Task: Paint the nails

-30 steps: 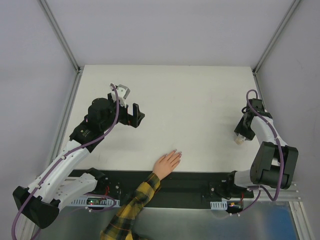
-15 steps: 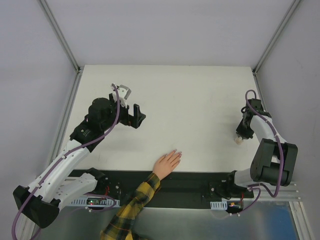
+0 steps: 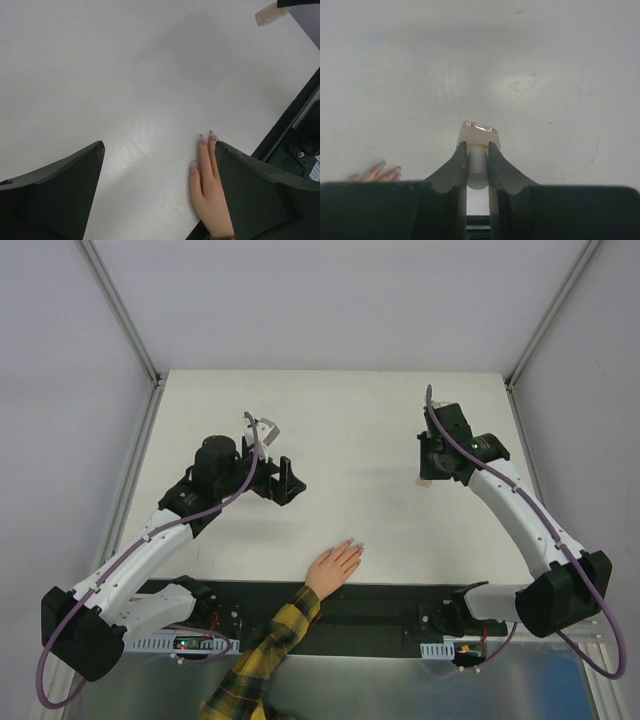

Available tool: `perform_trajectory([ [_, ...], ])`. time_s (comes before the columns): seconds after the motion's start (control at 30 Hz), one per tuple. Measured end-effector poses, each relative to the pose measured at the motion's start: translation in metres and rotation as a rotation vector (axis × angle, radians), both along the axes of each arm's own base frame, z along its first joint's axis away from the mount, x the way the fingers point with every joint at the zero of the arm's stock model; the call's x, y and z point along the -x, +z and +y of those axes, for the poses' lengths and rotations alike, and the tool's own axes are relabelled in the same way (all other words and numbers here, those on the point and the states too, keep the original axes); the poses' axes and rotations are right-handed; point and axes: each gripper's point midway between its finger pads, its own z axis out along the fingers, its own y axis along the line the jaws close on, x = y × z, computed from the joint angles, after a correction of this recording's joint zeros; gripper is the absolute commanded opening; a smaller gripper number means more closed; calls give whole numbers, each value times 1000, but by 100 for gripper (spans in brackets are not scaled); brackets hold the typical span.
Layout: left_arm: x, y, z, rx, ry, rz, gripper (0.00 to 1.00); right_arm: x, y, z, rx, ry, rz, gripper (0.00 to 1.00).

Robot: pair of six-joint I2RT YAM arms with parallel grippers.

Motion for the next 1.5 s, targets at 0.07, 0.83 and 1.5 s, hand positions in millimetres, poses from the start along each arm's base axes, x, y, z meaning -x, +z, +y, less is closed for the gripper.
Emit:
perform_trajectory([
  [0.07,0,-1,-4,18,-10,21,89,8,16,15,-31,56,-25,1],
  [0.83,28,13,-27,64,-279,-320,77,91,52,158,-404,508,144,1],
  [1.5,65,7,-50,124,-509,-317,67,115,58,230,-512,581,209,1],
])
